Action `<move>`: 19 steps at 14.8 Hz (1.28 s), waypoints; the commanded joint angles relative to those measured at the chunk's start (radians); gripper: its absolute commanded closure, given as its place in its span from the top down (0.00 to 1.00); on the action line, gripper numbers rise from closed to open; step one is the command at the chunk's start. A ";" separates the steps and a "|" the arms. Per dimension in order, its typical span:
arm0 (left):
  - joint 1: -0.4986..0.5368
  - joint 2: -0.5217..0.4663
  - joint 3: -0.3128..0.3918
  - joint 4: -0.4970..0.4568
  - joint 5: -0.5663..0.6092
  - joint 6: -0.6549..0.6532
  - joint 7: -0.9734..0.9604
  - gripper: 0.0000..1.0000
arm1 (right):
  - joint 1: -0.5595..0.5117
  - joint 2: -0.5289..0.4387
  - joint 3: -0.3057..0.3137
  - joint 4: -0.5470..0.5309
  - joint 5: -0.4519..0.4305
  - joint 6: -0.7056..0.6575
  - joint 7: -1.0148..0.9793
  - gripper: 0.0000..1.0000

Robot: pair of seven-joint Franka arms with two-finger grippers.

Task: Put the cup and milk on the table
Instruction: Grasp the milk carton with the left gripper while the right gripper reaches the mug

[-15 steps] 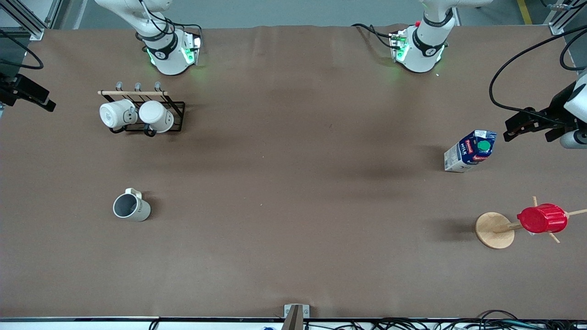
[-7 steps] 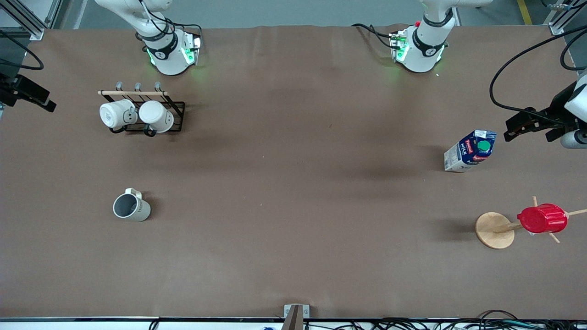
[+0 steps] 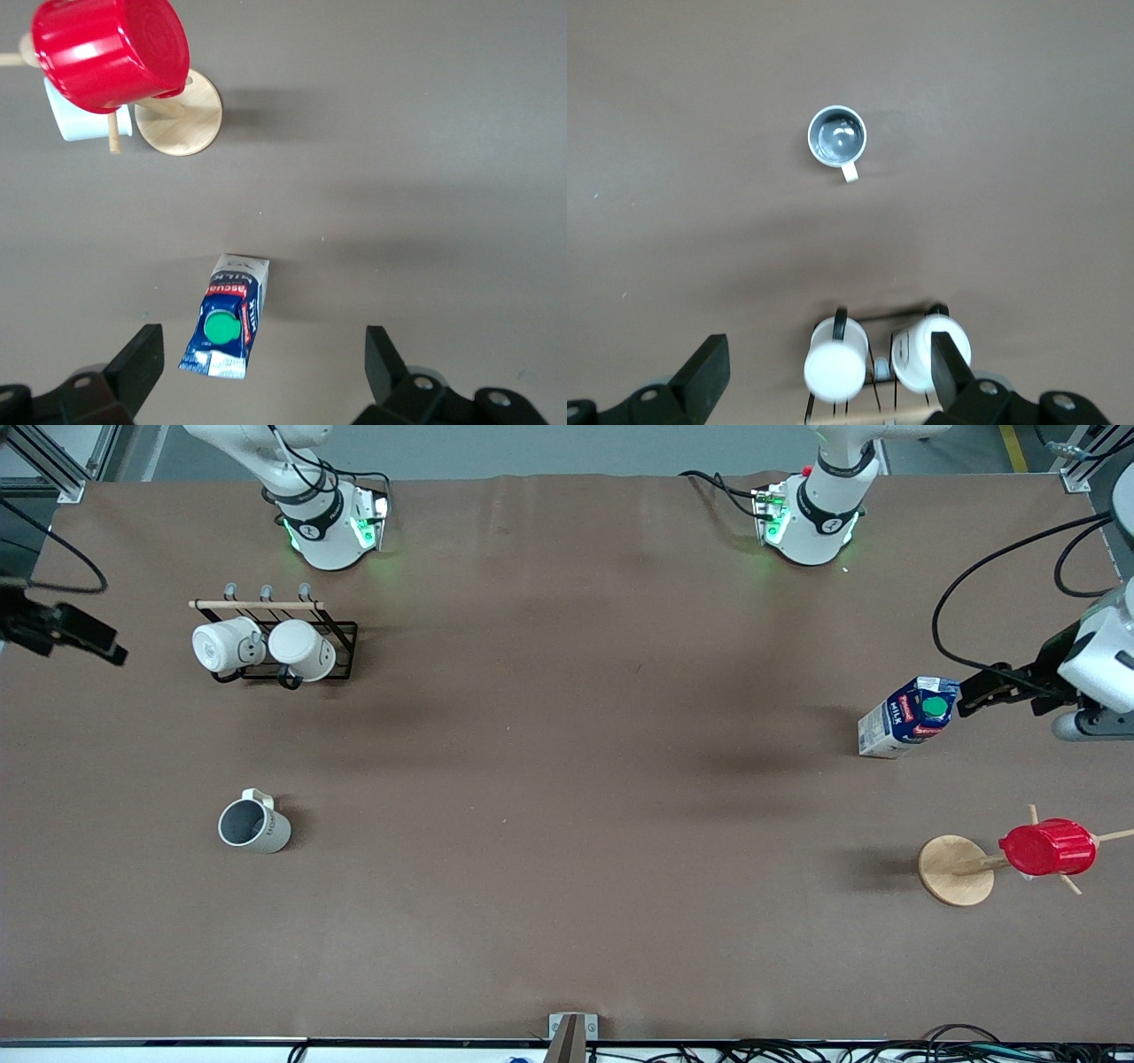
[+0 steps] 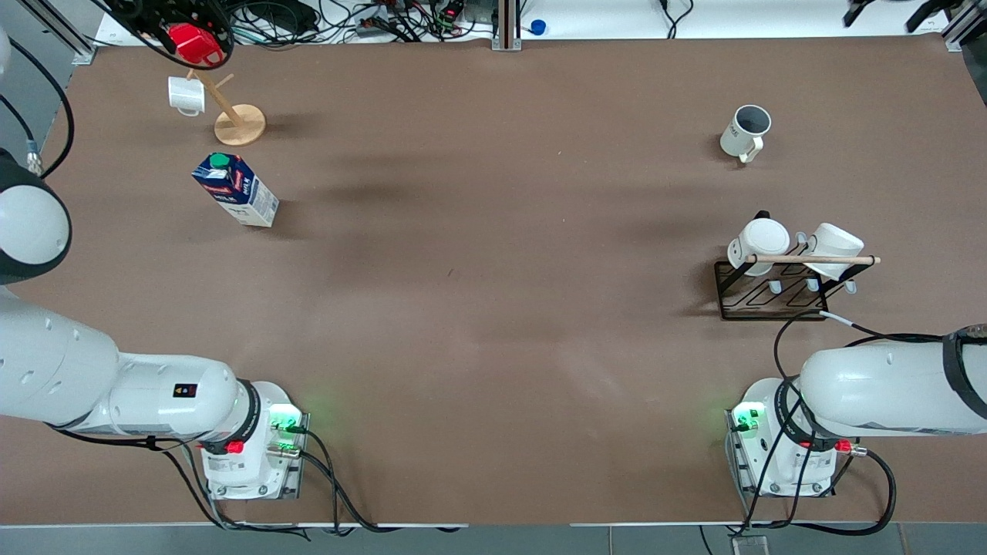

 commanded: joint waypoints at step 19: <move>0.018 0.111 0.015 -0.293 0.055 0.220 0.029 1.00 | -0.007 0.523 -0.012 -0.204 -0.008 0.838 -0.216 1.00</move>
